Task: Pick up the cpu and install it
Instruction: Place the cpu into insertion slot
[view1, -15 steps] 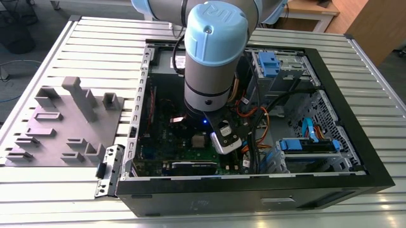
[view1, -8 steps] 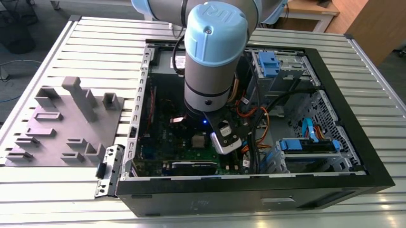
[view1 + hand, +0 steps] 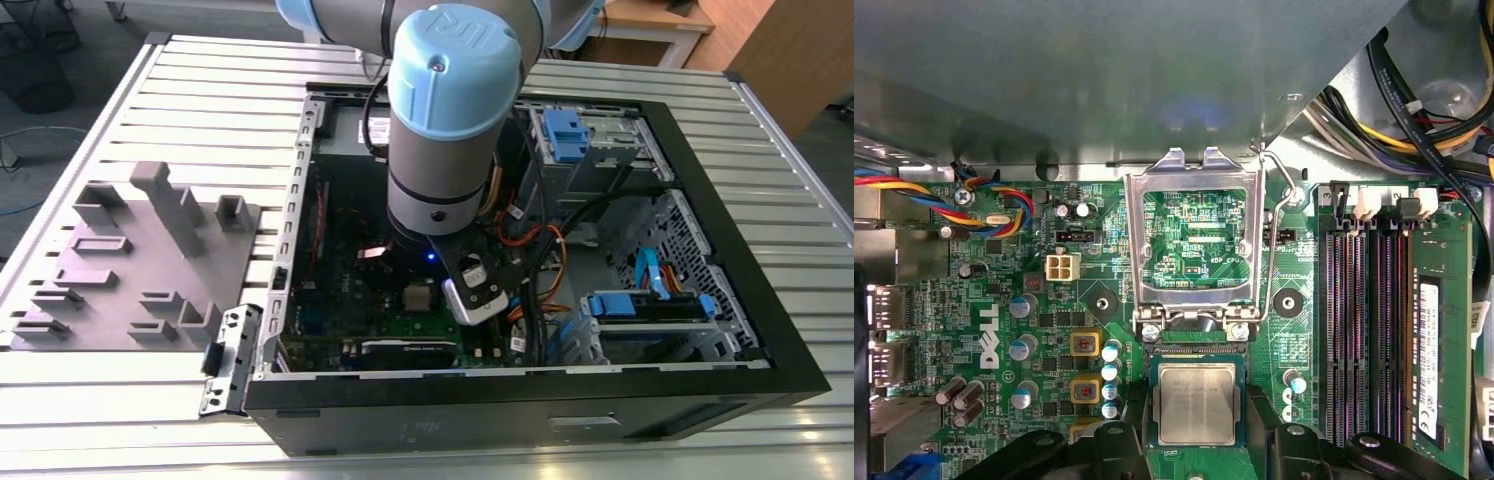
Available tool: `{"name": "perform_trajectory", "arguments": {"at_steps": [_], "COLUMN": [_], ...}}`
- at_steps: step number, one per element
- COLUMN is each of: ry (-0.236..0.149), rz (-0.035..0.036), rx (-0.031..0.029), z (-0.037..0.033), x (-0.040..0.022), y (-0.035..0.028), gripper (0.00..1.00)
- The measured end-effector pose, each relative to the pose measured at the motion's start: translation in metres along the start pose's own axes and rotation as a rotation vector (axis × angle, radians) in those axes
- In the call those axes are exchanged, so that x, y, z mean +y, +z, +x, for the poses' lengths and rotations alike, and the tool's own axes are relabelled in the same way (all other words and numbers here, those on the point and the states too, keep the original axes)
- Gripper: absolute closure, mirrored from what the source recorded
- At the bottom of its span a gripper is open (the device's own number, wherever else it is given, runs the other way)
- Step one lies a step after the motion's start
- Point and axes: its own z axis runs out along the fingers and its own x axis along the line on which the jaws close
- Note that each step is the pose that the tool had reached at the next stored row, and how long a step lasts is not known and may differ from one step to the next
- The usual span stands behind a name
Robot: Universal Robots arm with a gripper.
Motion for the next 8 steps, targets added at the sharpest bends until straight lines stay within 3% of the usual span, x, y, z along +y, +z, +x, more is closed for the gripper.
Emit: {"name": "perform_trajectory", "arguments": {"at_steps": [8], "ry": [0.0], "rz": [-0.0001], "rx": [0.0], "z": [0.0], "x": [0.0], "y": [0.0004], "gripper": [0.53]}}
